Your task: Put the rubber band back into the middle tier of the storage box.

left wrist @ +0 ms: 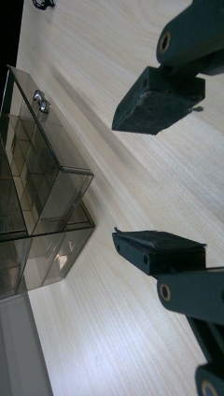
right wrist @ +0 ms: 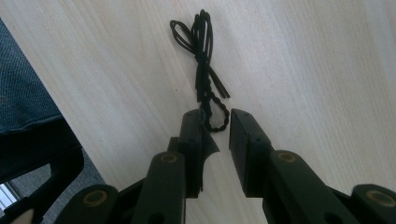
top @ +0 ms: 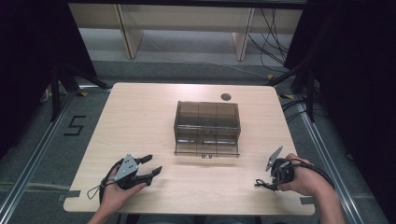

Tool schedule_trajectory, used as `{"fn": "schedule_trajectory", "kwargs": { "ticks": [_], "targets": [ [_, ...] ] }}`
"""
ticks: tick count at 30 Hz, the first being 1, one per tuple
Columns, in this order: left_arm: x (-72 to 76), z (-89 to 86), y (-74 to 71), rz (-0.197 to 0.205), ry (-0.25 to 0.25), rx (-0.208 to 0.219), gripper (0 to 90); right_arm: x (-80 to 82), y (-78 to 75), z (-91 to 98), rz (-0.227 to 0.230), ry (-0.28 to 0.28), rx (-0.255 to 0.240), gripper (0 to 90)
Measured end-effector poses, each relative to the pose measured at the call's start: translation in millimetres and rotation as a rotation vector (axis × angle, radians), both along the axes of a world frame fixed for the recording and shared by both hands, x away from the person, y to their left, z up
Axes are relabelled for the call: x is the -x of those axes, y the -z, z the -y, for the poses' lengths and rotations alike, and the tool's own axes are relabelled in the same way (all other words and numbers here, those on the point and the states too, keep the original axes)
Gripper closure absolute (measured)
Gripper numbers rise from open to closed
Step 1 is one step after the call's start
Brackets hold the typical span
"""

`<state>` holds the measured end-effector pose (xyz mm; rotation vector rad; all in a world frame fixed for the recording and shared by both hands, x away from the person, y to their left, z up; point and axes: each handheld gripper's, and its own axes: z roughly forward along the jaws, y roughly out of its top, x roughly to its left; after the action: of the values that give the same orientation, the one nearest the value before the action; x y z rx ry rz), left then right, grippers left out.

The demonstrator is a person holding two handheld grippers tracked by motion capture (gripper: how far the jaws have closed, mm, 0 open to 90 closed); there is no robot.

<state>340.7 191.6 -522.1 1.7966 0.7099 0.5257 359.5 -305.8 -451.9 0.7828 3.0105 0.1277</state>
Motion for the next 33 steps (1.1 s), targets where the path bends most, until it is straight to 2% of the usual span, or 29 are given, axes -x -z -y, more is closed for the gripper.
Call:
{"fn": "schedule_trajectory", "kwargs": {
  "ticks": [14, 15, 22, 23, 24, 26, 28, 29, 30, 31, 33],
  "targets": [
    [-0.6, 0.0, 0.5, 0.003, 0.006, 0.01, 39.3, -5.0, 4.2, -15.2, -0.013, -0.033, 0.011, 75.6],
    [-0.5, 0.1, 0.5, 0.003, 0.006, 0.011, 39.3, -6.2, 4.5, -15.5, -0.016, -0.054, 0.004, 75.7],
    [0.1, -0.1, 0.0, 0.0, 0.002, 0.004, 39.3, -8.2, 7.2, -20.4, -0.021, -0.054, 0.007, 76.1],
    [-0.4, 0.0, 0.5, 0.002, 0.006, 0.012, 39.3, -9.5, 8.3, -20.7, -0.023, -0.071, 0.004, 76.2],
    [0.0, -0.2, 0.0, -0.001, 0.001, 0.006, 39.2, -10.1, 9.5, -21.0, -0.013, -0.07, 0.014, 76.4],
    [0.1, 0.0, 0.2, -0.003, 0.001, 0.012, 39.3, -10.2, 10.3, -21.7, -0.02, -0.054, 0.023, 77.4],
    [0.0, -0.1, 0.1, -0.001, 0.001, 0.008, 39.3, -12.0, 11.7, -22.8, -0.017, -0.078, 0.01, 78.2],
    [0.0, -0.3, 0.0, 0.0, 0.002, 0.005, 39.3, -11.2, 11.7, -24.0, -0.032, -0.059, 0.014, 78.9],
    [0.0, -0.2, 0.1, 0.0, 0.003, 0.005, 39.3, -12.1, 11.8, -24.1, -0.028, -0.079, 0.01, 79.8],
    [0.0, -0.2, 0.0, 0.0, 0.002, 0.006, 39.3, -10.9, 11.9, -25.4, -0.028, -0.048, 0.018, 80.7],
    [0.0, -0.3, 0.0, 0.0, 0.003, 0.005, 39.3, -13.7, 12.4, -24.9, -0.019, -0.081, 0.029, 83.6]
  ]
}}
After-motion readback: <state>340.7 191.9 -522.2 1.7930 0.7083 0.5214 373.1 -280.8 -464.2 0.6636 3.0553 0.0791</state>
